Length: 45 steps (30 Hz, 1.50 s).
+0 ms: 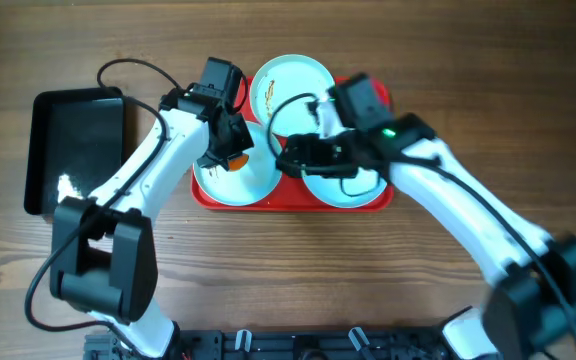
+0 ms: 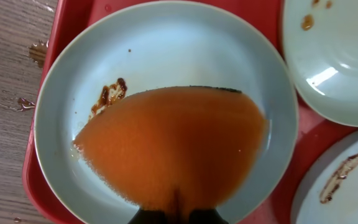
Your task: Clean dirty plates on tray and stack at the side
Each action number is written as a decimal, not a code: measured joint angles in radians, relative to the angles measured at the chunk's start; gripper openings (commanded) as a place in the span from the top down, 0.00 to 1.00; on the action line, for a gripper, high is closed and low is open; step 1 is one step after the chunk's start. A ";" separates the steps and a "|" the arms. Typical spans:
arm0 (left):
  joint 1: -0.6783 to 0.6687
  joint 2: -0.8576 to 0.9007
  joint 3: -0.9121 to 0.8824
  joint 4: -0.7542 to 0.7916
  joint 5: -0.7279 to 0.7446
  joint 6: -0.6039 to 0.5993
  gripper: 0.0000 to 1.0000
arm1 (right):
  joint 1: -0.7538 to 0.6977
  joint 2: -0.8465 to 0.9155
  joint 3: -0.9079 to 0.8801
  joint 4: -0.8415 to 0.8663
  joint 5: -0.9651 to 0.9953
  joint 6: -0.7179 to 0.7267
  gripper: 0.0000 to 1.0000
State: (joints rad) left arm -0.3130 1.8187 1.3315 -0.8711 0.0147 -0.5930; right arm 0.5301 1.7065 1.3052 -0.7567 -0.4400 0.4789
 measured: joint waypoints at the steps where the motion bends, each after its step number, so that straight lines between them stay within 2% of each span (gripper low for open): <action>1: 0.000 0.003 -0.001 -0.001 -0.002 0.000 0.96 | 0.004 0.043 0.024 -0.007 0.008 -0.005 0.16; 3: 0.000 0.004 -0.001 -0.008 -0.003 0.000 0.96 | 0.004 0.094 0.055 -0.005 0.022 -0.009 0.22; 7: 0.000 0.004 -0.001 -0.024 -0.014 0.000 0.96 | 0.003 0.113 0.075 0.038 0.034 -0.019 0.51; 9: 0.000 0.004 -0.001 -0.028 -0.025 -0.003 0.96 | 0.003 0.113 0.081 0.061 0.038 -0.024 0.57; 18: 0.001 0.004 -0.001 -0.038 -0.048 -0.004 0.96 | 0.021 0.174 0.087 0.151 0.087 -0.021 0.62; 24: 0.001 0.004 -0.001 -0.042 -0.048 -0.004 0.96 | 0.040 0.290 0.088 0.209 0.113 -0.031 0.61; 30: 0.001 0.004 -0.001 -0.042 -0.049 -0.004 0.96 | 0.040 0.317 0.088 0.237 0.140 -0.035 0.62; 39: 0.001 0.004 -0.001 -0.042 -0.049 -0.004 0.96 | 0.041 0.373 0.089 0.252 0.162 -0.034 0.69; 45: 0.001 0.004 -0.001 -0.042 -0.049 -0.004 0.96 | 0.056 0.390 0.089 0.273 0.172 -0.028 0.86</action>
State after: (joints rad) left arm -0.3122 1.8225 1.3304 -0.9131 -0.0341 -0.5972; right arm 0.5865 2.0968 1.3945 -0.4839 -0.2684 0.4507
